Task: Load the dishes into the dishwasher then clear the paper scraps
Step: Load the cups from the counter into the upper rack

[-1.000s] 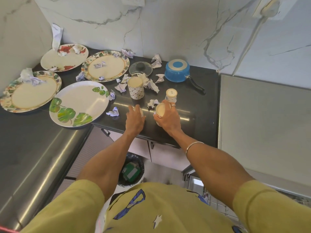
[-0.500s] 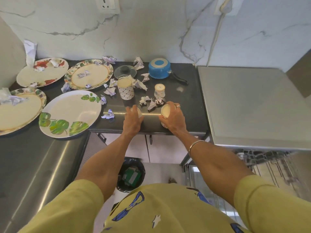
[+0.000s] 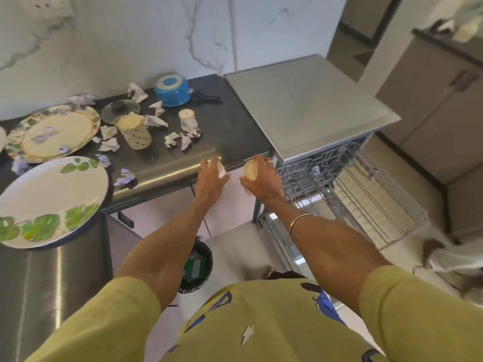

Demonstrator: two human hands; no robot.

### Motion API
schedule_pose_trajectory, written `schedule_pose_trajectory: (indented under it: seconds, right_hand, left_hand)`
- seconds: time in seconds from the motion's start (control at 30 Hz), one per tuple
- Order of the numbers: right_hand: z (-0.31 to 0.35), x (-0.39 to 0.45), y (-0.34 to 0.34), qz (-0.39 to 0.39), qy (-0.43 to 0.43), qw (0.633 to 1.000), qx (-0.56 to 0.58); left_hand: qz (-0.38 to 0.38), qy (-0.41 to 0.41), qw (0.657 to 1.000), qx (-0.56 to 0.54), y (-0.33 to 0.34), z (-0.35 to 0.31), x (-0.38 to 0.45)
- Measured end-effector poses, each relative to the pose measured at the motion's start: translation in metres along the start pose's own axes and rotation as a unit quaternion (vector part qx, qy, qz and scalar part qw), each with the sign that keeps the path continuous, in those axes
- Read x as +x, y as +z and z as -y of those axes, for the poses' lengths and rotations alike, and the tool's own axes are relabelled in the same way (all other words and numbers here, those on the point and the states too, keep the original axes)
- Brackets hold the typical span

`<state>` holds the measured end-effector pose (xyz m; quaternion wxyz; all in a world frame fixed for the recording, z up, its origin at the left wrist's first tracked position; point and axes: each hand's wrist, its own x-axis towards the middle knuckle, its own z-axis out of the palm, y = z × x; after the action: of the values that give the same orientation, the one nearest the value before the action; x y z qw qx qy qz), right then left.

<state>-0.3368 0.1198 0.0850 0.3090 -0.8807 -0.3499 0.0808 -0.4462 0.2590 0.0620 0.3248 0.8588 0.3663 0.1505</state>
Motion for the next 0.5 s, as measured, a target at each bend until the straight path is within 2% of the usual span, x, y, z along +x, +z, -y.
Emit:
schedule_pose_trajectory:
  seconds: [0.17,0.5]
  right_hand:
    - [-0.033,-0.038,-0.024,-0.022,0.068,0.997,-0.022]
    - [-0.113,-0.112,-0.07,-0.073,0.162,0.984,-0.031]
  left_hand:
    - [0.045,0.059,0.997,0.017,0.031,-0.028,-0.021]
    - [0.155,0.12,0.979,0.053,0.096,-0.091,-0.064]
